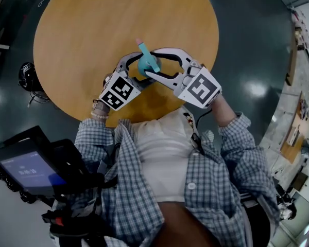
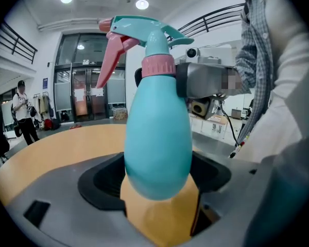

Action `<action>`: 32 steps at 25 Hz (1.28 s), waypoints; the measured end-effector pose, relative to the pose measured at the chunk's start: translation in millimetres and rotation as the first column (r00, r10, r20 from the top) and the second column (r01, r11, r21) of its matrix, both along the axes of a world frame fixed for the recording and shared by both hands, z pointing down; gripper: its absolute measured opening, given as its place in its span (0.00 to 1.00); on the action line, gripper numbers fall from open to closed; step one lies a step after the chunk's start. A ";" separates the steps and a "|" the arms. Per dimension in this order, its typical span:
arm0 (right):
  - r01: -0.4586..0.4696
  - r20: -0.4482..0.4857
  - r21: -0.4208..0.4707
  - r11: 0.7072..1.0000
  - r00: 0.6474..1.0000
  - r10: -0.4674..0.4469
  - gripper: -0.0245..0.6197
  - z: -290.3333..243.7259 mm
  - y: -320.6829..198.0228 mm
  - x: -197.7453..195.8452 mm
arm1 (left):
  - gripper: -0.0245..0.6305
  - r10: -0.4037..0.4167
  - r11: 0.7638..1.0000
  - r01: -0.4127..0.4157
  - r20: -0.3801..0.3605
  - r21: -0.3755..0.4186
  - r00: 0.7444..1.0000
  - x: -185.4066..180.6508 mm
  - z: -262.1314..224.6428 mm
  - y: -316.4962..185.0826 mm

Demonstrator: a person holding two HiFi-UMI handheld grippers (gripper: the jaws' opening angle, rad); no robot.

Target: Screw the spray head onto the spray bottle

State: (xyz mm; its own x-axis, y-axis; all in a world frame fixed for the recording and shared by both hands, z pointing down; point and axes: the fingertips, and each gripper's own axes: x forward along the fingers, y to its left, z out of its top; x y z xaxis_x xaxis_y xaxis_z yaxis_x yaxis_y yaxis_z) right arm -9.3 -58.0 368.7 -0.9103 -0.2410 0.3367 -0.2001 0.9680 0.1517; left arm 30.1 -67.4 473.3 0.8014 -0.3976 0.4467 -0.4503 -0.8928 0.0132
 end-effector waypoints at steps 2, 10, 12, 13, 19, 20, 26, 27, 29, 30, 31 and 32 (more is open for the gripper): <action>-0.001 -0.003 -0.007 1.000 1.000 0.001 0.31 17.8 -0.5 -1.1 | 0.65 -0.010 1.000 0.010 0.005 -0.023 1.000 1.1 20.9 1.1; -0.022 -0.010 -0.060 0.998 1.000 0.022 0.30 76.0 -4.3 -4.3 | 0.65 -0.022 0.998 0.027 0.069 -0.065 0.997 -1.2 82.7 0.3; -0.032 -0.014 -0.075 0.997 0.999 0.031 0.30 82.9 -5.3 0.2 | 0.65 -0.016 0.998 0.022 0.098 -0.062 0.995 -0.7 89.2 0.6; -0.038 -0.016 -0.083 0.996 0.999 0.037 0.30 85.4 -5.4 2.8 | 0.65 -0.012 0.998 0.019 0.113 -0.058 0.994 -0.1 91.5 1.0; -0.042 -0.034 -0.117 0.992 0.999 0.038 0.30 97.0 -0.9 6.5 | 0.65 -0.006 0.998 0.015 0.166 -0.054 0.986 -0.1 103.1 6.6; -0.038 -0.038 -0.116 0.992 0.999 0.034 0.30 97.7 0.0 5.1 | 0.65 -0.010 0.998 0.019 0.164 -0.056 0.986 -0.1 103.9 7.0; -0.027 -0.049 -0.118 0.993 0.999 0.021 0.30 99.7 0.2 0.9 | 0.65 -0.008 0.998 0.016 0.132 -0.062 0.991 -0.1 105.9 7.4; -0.028 -0.051 -0.119 0.992 0.998 0.022 0.30 100.1 0.2 0.6 | 0.65 -0.005 0.998 0.013 0.128 -0.066 0.992 -0.5 105.8 7.6; -0.025 -0.061 -0.121 0.992 0.998 0.018 0.30 101.9 0.7 -0.1 | 0.66 -0.004 0.997 0.014 0.120 -0.075 0.993 -2.2 105.7 7.8; -0.025 -0.068 -0.123 0.992 0.998 0.016 0.30 103.5 0.8 -0.3 | 0.66 -0.004 0.997 0.013 0.121 -0.078 0.993 -3.3 106.0 8.1; -0.026 -0.077 -0.127 0.992 0.997 0.016 0.31 105.7 0.6 -0.3 | 0.66 0.000 0.997 0.010 0.124 -0.080 0.992 -4.3 106.6 8.8; -0.028 -0.089 -0.132 0.991 0.996 0.017 0.33 108.6 0.5 0.1 | 0.66 0.006 0.997 0.004 0.127 -0.083 0.992 -4.9 107.4 9.9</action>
